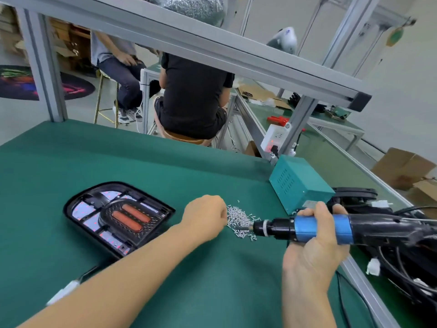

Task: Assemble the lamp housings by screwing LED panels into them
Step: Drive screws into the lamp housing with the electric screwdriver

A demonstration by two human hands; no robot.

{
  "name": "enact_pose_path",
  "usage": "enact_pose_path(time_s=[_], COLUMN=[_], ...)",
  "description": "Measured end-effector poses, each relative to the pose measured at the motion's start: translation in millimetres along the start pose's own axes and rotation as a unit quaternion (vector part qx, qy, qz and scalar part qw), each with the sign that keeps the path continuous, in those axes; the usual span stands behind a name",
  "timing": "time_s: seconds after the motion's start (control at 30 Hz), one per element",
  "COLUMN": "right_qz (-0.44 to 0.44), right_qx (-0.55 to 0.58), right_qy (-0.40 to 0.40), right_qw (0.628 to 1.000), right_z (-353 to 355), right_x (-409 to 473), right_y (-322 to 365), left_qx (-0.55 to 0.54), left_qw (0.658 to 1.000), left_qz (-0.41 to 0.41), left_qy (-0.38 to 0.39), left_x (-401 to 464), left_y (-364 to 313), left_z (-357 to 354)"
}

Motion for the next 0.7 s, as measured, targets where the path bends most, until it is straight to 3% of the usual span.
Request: enact_pose_path(time_s=[0.17, 0.47, 0.7], right_qz=[0.008, -0.008, -0.076], right_qx=[-0.027, -0.029, 0.069], right_qy=[0.006, 0.038, 0.061], right_qw=[1.0, 0.999, 0.993], right_z=[21, 23, 16], right_x=[14, 15, 13], right_y=[7, 5, 17], left_qx=[0.036, -0.06, -0.303], left_qw=[0.997, 0.995, 0.953], left_qz=[0.064, 0.073, -0.006], left_qy=[-0.009, 0.044, 0.016], left_x=[2, 14, -28], left_y=[11, 6, 13], left_z=[-28, -27, -13])
Point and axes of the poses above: each hand's wrist, its own x-axis towards the middle knuckle, its own z-axis out of the back of the hand, y = z × x, the point moved 3 cm from there along x, towards the middle knuckle, and after that the axes turned 4 degrees about -z, right-handed, at the moved point
